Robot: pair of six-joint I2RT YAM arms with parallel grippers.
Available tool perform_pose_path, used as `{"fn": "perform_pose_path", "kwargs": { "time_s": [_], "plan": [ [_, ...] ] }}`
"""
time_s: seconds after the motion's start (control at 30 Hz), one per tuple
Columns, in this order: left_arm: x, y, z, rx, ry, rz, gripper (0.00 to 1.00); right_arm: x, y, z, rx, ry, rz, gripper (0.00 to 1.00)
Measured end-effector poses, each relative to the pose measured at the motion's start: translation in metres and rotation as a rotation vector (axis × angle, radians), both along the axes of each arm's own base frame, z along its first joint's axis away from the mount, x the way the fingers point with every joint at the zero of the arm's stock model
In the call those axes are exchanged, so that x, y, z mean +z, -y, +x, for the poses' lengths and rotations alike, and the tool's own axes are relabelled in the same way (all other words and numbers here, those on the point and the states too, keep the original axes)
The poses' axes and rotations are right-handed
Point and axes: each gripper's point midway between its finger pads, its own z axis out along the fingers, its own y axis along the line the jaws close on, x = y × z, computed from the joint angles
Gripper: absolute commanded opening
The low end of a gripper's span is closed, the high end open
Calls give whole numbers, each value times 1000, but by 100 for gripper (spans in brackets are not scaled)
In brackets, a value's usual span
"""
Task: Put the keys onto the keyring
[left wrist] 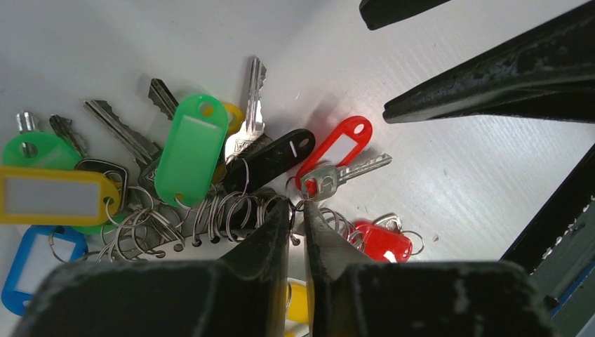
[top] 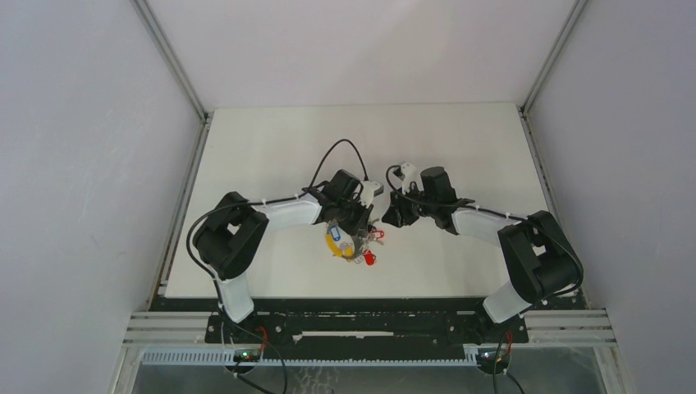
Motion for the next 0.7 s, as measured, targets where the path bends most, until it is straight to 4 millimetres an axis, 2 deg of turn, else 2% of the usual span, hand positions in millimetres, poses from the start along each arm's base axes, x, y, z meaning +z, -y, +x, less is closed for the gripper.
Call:
{"fn": "perform_pose_path", "kwargs": {
  "time_s": [0.2, 0.53, 0.7],
  "plan": [
    [0, -2, -2, -9, -9, 11, 1, 0, 0, 0, 3, -1, 2, 36],
    [1, -3, -1, -43, 17, 17, 0, 1, -1, -2, 10, -3, 7, 36],
    [17, -5, 6, -86, 109, 10, 0, 2, -3, -3, 26, 0, 14, 36]
  ]
}}
